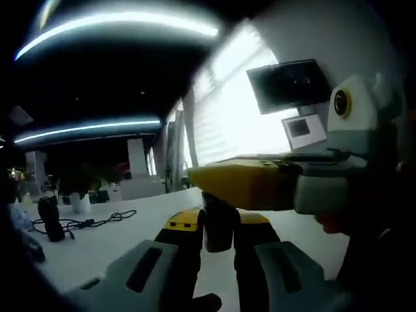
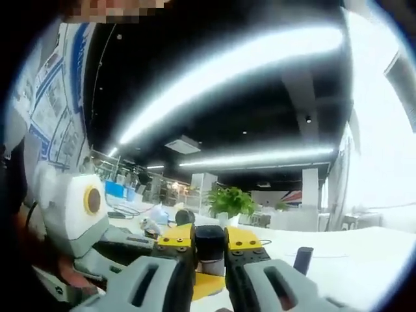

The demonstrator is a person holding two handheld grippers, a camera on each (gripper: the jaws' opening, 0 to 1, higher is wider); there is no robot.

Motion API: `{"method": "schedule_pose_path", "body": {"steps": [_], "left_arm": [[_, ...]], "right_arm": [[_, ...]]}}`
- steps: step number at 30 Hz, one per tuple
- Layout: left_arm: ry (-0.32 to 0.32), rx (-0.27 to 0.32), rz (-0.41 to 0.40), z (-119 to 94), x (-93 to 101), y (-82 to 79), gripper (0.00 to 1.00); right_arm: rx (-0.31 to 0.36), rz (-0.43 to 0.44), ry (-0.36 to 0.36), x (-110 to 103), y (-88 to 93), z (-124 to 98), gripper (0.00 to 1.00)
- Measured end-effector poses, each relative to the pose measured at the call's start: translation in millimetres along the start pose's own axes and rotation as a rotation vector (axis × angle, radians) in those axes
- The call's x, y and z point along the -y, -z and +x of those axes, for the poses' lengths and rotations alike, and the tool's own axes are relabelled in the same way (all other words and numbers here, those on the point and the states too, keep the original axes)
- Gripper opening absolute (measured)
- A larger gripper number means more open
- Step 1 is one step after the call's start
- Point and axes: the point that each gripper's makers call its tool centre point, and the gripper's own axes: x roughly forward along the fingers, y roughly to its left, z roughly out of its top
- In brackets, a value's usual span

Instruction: Pick up cosmetic bottle twist off cap place on table pick up cap screw tight cap place on table

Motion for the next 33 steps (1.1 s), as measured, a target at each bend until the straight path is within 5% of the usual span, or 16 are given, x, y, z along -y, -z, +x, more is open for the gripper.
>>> {"method": "schedule_pose_path", "body": {"steps": [9,33], "left_arm": [[0.034,-0.019,-0.006,0.3,2.3,3.0,0.08],[0.252,-0.069,-0.071,-0.9,16.5,6.3,0.08]], "right_arm": [[-0.019,0.007,-0.054,0.4,3.0,-1.4,0.11],[-0.070,0.077,-0.208,-3.2,5.3,-10.7,0.11]]}}
